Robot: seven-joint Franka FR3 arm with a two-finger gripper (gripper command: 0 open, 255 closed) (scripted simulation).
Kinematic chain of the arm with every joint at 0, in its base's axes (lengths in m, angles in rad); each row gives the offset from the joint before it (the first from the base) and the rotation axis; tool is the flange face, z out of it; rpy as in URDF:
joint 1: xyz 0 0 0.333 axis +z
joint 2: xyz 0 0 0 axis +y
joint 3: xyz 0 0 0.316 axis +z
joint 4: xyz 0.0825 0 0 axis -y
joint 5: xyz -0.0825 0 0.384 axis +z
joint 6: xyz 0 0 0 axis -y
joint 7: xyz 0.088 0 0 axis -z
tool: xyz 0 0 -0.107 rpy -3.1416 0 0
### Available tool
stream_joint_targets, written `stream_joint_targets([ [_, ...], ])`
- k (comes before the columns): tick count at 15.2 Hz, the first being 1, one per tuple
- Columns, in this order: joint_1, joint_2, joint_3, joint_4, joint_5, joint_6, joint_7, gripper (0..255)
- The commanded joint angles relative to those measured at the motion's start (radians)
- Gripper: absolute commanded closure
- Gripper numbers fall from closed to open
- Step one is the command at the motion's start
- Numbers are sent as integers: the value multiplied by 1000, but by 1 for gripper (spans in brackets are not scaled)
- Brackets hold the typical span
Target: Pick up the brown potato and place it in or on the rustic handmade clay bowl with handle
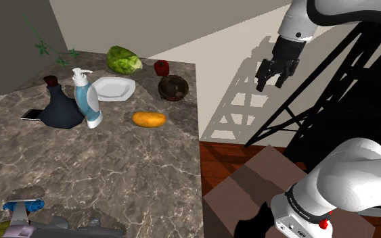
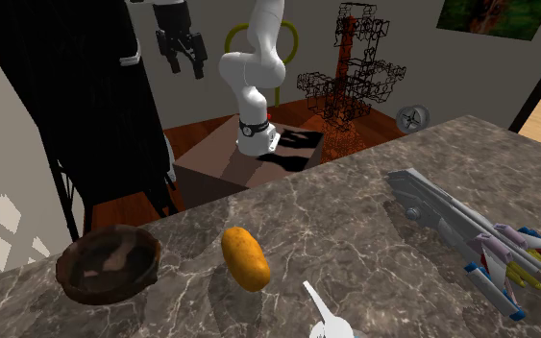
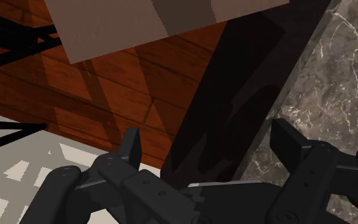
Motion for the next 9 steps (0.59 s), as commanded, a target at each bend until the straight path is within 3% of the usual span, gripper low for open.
stream_joint_targets([
  [1, 0, 0, 0, 0, 0, 0, 0, 0],
  [9, 90, 263, 19, 77, 9, 207, -133, 0],
])
